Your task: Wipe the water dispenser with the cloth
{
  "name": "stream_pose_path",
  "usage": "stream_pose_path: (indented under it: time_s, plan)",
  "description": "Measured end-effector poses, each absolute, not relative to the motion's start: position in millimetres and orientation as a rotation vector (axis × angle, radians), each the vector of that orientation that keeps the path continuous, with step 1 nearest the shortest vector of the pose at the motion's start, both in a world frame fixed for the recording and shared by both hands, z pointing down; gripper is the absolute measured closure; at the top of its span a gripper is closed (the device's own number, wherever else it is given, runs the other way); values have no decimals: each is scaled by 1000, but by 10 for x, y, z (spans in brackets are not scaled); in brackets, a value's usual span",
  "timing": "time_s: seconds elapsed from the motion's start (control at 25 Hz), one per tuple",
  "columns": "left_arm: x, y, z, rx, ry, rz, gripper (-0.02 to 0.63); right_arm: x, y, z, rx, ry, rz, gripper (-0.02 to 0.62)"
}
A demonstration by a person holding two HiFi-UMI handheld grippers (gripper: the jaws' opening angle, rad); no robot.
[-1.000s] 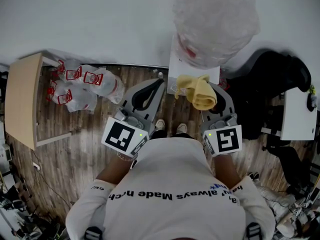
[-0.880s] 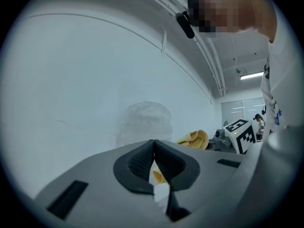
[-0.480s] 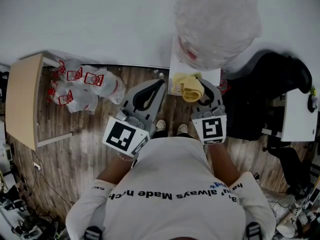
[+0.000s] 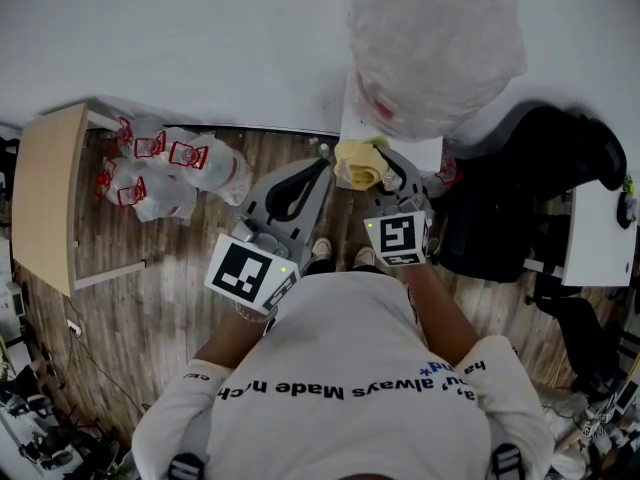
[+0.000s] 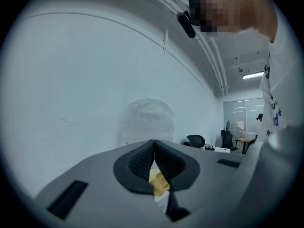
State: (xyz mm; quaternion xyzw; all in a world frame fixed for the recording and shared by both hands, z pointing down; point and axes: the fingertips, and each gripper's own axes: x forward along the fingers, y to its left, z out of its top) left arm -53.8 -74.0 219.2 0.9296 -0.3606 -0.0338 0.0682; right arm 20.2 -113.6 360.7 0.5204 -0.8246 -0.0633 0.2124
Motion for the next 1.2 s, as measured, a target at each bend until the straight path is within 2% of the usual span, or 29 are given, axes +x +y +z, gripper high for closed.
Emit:
stream_pose_path:
  time_s: [1.2]
  plan:
    - [-609,-768,2317,2772,-1112,-63,586,37,-1949,4986,1408,-2008,-311,526]
